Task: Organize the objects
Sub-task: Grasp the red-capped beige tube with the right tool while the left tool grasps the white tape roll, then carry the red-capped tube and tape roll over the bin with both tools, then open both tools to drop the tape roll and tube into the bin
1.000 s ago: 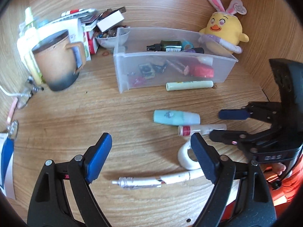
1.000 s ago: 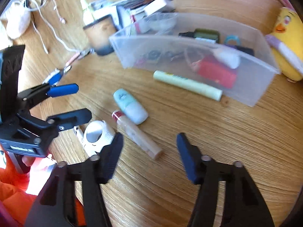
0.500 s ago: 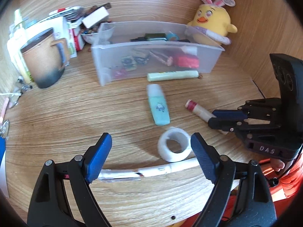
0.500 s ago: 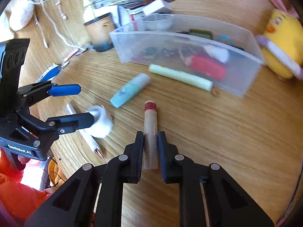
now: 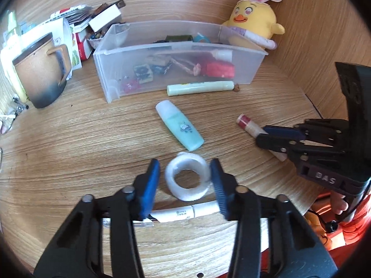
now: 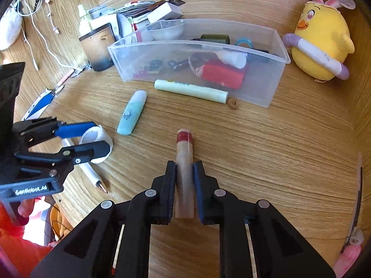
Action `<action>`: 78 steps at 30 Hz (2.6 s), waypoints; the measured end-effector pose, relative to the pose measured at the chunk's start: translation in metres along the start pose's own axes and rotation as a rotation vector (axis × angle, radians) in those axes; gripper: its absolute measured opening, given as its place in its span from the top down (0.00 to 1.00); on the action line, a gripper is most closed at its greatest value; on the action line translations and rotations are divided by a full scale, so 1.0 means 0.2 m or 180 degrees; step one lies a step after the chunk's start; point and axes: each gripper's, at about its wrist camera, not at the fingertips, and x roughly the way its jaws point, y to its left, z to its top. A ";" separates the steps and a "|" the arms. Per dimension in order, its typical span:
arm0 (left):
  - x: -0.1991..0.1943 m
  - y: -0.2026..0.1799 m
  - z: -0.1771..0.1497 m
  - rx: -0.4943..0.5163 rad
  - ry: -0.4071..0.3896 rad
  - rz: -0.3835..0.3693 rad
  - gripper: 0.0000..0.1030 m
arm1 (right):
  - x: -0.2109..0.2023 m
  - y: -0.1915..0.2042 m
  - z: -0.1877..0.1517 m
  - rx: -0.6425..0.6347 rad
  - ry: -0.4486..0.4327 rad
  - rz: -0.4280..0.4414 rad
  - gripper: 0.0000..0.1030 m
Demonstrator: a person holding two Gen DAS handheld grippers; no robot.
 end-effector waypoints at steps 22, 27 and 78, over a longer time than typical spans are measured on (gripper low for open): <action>-0.19 0.07 0.30 -0.0223 -0.0709 0.0017 0.63 | -0.19 0.01 0.21 0.0217 -0.0620 0.0115 0.86; -0.23 0.10 0.41 -0.0323 -0.0943 0.0028 0.63 | -0.24 -0.01 0.31 0.0294 -0.0819 0.0182 0.86; -0.02 0.14 0.50 -0.0193 -0.0415 0.0037 0.12 | -0.02 -0.26 0.64 0.0352 -0.0668 -0.0195 0.76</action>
